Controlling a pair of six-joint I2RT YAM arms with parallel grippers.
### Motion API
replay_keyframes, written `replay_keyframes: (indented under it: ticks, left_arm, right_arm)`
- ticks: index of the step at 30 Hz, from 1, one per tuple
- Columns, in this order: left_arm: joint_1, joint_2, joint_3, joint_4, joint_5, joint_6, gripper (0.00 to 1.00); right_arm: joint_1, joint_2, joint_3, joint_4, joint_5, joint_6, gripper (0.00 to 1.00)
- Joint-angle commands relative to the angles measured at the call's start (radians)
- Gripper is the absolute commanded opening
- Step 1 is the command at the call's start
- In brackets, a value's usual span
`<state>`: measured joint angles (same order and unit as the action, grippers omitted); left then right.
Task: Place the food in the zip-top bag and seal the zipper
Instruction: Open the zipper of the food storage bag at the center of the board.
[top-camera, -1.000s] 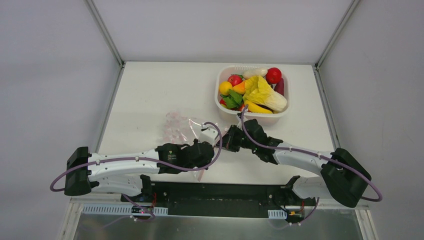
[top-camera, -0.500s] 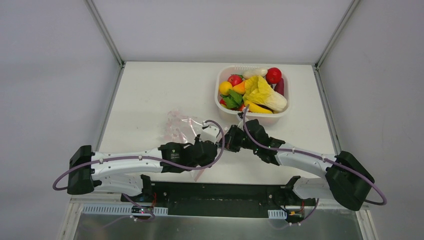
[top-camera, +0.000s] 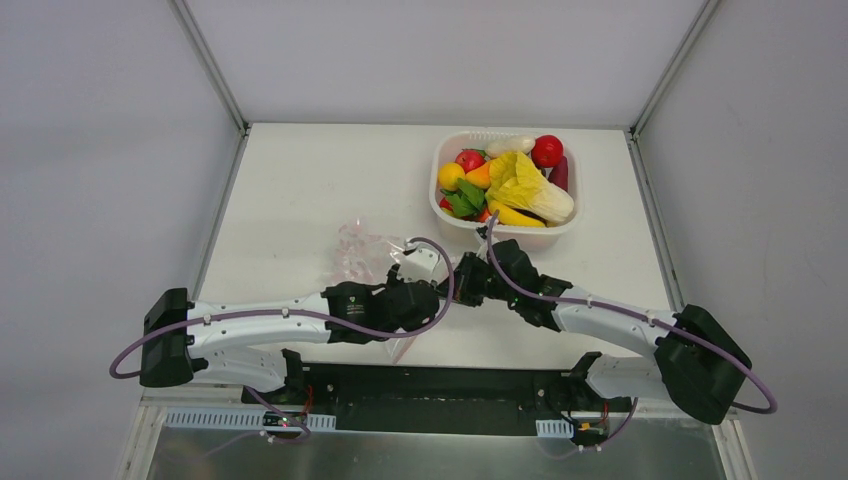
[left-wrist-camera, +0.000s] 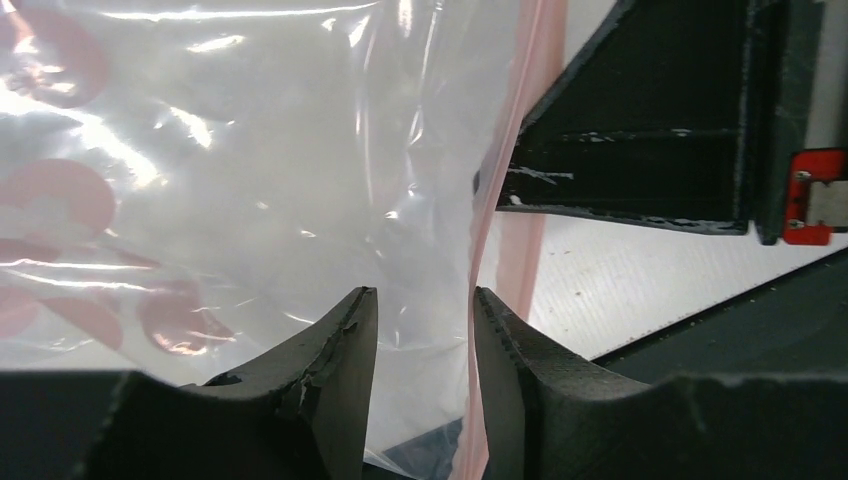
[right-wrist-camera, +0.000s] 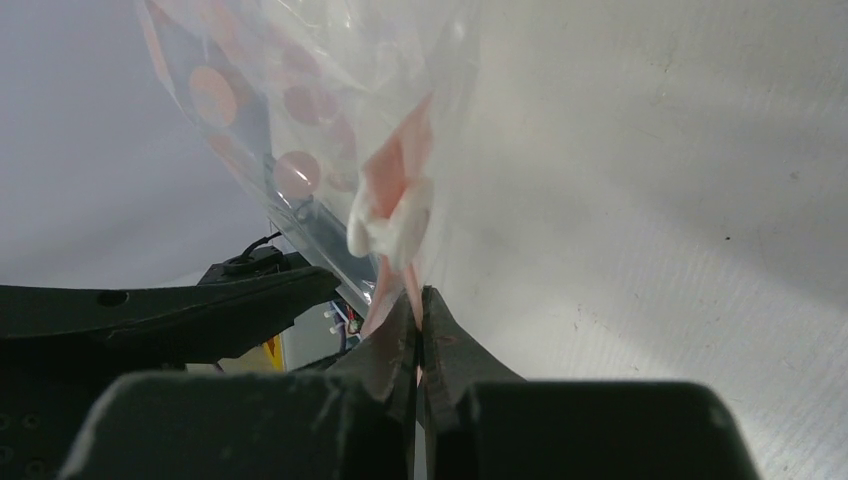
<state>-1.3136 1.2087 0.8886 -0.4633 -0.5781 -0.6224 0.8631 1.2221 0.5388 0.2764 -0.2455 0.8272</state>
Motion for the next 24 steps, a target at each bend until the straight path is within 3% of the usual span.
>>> replay_keyframes:
  ticks: [1,7,11,15,19,22,24]
  left_arm:
    - [0.01,0.038,0.074,-0.111,-0.103,-0.002,0.4]
    - [0.008,0.013,0.05,-0.005,-0.012,0.043,0.45]
    - [0.0,0.023,0.046,-0.031,0.003,0.043,0.43]
    - [-0.015,0.044,0.054,-0.106,-0.066,0.01,0.32]
    - [-0.022,0.051,0.074,-0.183,-0.136,-0.033,0.13]
    - [-0.022,0.045,0.075,-0.19,-0.148,-0.031,0.11]
    - [-0.022,0.041,0.081,-0.195,-0.147,-0.034,0.01]
  right_arm:
    - [0.005,-0.045,0.046,0.001,-0.021,-0.013,0.0]
    - [0.006,-0.045,0.073,-0.027,-0.014,-0.004,0.0]
    - [0.005,-0.045,0.093,-0.03,0.005,0.016,0.0]
    - [0.005,-0.031,0.13,-0.061,-0.003,0.017,0.0]
    - [0.005,-0.032,0.14,-0.099,-0.009,-0.005,0.0]
    - [0.005,-0.042,0.14,-0.136,0.007,-0.026,0.0]
    - [0.004,-0.039,0.143,-0.156,-0.008,-0.051,0.0]
